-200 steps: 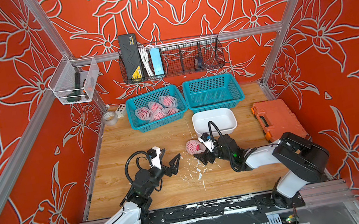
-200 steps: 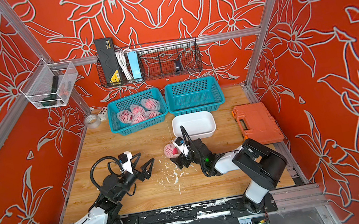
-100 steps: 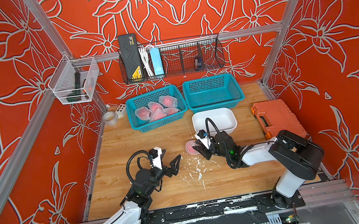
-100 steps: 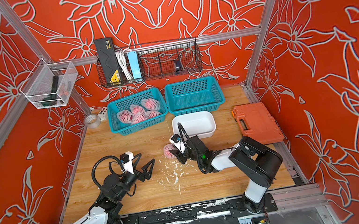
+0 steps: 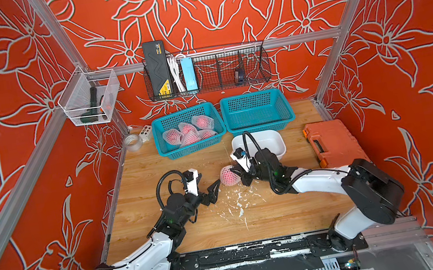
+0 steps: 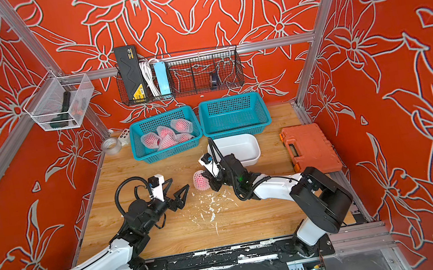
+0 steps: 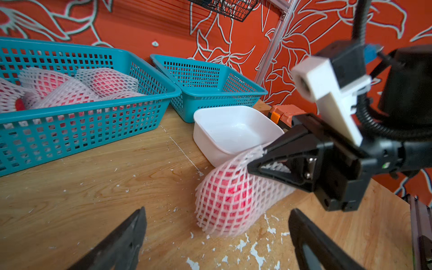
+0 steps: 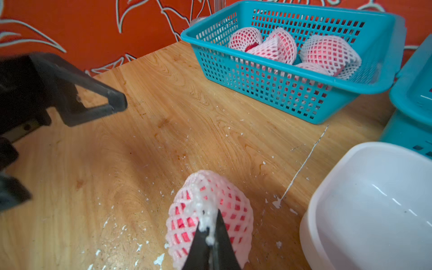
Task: Remove foam nets from apples
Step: Remove the foam net from the apple.
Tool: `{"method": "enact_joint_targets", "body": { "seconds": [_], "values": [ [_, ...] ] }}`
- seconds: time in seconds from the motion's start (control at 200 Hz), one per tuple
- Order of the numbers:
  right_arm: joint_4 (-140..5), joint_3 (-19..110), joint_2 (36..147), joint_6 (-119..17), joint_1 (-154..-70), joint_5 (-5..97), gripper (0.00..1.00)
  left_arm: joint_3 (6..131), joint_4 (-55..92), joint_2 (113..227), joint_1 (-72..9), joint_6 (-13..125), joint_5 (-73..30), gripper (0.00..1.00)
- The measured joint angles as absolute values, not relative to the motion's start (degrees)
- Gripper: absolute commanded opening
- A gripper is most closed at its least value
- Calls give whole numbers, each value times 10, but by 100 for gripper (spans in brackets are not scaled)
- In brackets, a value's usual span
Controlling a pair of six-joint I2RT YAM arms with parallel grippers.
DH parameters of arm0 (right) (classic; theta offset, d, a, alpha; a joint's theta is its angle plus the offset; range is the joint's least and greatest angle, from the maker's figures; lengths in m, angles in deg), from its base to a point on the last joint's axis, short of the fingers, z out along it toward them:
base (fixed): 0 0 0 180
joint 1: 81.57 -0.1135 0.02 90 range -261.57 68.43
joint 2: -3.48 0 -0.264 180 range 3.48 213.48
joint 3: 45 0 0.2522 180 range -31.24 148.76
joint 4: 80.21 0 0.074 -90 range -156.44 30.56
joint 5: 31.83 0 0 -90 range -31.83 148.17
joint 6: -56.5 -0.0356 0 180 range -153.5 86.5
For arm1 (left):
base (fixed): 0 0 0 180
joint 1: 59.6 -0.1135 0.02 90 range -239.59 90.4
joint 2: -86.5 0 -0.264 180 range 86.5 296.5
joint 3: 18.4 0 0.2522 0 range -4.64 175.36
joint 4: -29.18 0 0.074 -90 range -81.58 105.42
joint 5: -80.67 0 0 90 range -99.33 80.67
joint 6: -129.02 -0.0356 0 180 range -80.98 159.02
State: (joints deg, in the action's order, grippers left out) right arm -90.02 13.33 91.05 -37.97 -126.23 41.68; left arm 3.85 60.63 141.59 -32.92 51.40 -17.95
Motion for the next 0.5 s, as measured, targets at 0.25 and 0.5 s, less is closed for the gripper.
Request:
{"method": "enact_joint_targets", "body": {
  "seconds": [0.25,0.5],
  "values": [
    [-633,290,900,-398,-1263,452,0,62,598,1475,-344,528,-185,90],
    [-390,429,972,-404,-1272,445,0,63,586,1483,-344,525,-185,86]
  ]
}}
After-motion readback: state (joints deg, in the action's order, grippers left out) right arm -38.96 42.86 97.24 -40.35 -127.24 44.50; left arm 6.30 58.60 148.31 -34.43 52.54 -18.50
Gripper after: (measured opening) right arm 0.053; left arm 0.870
